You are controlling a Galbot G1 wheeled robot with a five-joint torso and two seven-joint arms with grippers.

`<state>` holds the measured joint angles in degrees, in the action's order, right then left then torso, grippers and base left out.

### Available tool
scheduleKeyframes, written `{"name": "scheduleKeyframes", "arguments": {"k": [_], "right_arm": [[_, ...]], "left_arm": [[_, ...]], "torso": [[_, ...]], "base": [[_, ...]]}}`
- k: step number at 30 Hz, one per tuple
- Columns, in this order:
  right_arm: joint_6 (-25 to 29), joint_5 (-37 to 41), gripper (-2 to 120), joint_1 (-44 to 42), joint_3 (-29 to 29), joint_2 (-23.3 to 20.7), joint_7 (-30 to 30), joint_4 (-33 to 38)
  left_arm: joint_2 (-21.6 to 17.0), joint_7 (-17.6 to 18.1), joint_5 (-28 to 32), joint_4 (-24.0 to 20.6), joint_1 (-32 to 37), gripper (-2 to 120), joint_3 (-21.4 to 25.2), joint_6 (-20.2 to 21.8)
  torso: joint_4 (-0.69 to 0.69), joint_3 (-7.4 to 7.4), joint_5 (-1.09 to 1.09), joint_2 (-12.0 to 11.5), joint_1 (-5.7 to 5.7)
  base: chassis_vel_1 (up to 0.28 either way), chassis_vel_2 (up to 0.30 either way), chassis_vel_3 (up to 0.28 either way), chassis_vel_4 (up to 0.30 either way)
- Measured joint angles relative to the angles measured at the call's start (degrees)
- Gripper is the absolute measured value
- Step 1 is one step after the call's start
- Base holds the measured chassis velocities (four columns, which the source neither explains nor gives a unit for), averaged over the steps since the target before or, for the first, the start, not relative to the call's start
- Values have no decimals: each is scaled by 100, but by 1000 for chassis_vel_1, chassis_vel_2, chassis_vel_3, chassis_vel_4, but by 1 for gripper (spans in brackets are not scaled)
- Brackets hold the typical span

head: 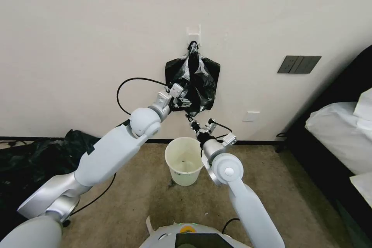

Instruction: Place a trash bag onto the trash bin.

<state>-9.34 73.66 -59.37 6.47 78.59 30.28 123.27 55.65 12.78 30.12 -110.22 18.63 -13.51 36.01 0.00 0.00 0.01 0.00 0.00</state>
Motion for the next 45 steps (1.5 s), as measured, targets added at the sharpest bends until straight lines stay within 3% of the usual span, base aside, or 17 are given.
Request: {"name": "scheduleKeyframes", "arguments": {"k": [7, 13, 15, 20, 33, 38, 45], "right_arm": [[1, 0, 0, -18, -2, 14, -11, 3], [-2, -54, 0, -77, -9, 11, -24, 13], [-6, -85, 0, -105, -9, -5, -32, 29], [-16, -163, 0, -144, -11, -29, -50, 37], [-85, -546, 0, -197, 6, -77, -250, 53], [-151, -1201, 0, -288, 16, -142, -487, 14], [-335, -2744, 28, -799, 103, -407, -927, 430]], "left_arm": [[94, 75, -169, 201, -96, 95, -122, 135], [112, 121, -159, 197, -78, 75, -114, 67], [76, 140, -158, 197, -32, 63, -110, 46], [67, 168, -104, 189, 0, 50, -77, -46], [38, 534, 271, 45, 146, 0, 14, -318], [124, 763, 404, 43, 228, 0, 47, -422], [269, 1089, 616, 50, 276, 0, 94, -660]], "torso": [[0, 0, 0, 0, 0], [-1, 0, 0, 0, 0], [0, 0, -1, 0, 0], [0, 0, 0, 0, 0], [1, 0, 0, 0, 0], [0, 0, 0, 0, 0], [0, 0, 0, 0, -1]], "base": [[0, 0, 0, 0], [0, 0, 0, 0], [0, 0, 0, 0], [0, 0, 0, 0], [0, 0, 0, 0], [0, 0, 0, 0], [0, 0, 0, 0]]}}
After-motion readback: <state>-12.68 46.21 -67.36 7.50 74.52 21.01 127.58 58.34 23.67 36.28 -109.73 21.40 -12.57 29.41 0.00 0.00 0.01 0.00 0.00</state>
